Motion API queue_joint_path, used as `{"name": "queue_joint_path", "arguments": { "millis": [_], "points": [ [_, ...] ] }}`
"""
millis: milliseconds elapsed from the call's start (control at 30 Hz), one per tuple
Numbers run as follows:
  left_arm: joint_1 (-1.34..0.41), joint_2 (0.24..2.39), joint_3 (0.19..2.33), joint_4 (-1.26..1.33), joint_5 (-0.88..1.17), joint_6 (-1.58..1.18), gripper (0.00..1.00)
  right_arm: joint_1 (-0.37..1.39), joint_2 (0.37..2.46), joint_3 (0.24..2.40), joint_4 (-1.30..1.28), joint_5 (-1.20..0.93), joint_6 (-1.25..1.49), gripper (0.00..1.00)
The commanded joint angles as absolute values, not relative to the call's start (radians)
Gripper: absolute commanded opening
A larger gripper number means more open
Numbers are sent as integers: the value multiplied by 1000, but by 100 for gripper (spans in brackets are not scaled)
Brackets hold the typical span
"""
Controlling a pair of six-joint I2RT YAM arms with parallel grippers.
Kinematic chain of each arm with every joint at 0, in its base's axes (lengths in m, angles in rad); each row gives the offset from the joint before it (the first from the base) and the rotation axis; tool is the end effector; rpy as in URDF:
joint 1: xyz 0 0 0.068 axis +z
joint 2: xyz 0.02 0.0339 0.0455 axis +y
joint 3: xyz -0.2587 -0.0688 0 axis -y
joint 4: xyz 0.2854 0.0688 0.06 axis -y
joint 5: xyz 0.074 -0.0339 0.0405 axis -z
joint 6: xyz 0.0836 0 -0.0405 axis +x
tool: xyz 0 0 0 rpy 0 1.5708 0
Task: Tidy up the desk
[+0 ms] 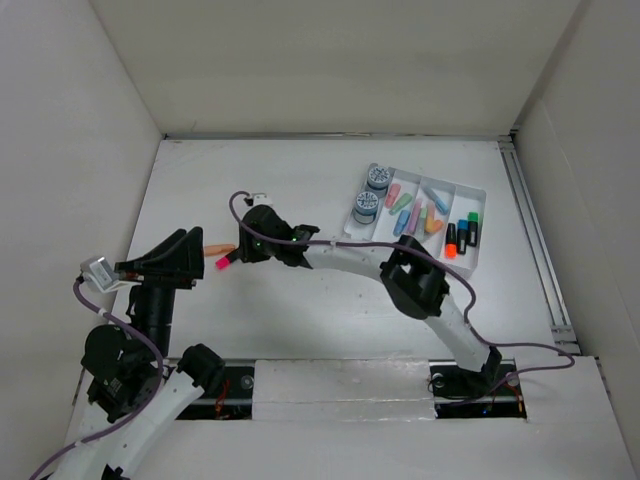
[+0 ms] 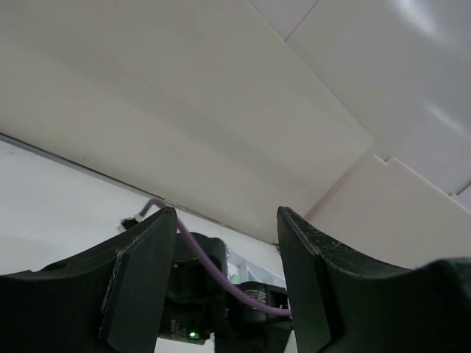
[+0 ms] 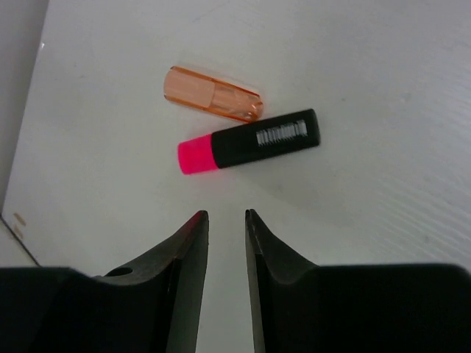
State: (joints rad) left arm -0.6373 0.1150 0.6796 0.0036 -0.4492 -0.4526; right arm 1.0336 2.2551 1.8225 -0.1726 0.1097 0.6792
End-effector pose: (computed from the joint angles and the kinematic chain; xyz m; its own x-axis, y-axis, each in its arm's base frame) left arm 0.1002 -0.0291 0.4269 0.2832 -0.6998 -0.6558 0.4066 0.7069 -0.5787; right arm 0.3134 0.5082 0.1594 -0.7340 -0.0122 -0.6790 -0.4457 0.7630 0.4681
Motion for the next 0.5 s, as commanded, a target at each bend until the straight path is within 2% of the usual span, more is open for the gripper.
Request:
{"name": "queue_joint_path", "arguments": {
  "millis": [0,67,133,200,467],
  "points": [
    [-632,101,689,46,-459,-443,52,1068,2321,2012,-262,137,629,32],
    [-632,103,689,48,-457,-443,52,1068,2402,2127,-291,103,634,23],
    [-632,103,689,46,-454,-443,52,1068,2450,2192,-305,89,637,7],
    [-632,103,689,48,-453,-445,52,1078,2500,2264,-307,86,638,0],
    [-632,103,689,48,-451,-445,52,1078,2617,2433,-304,97,643,0]
  ]
}}
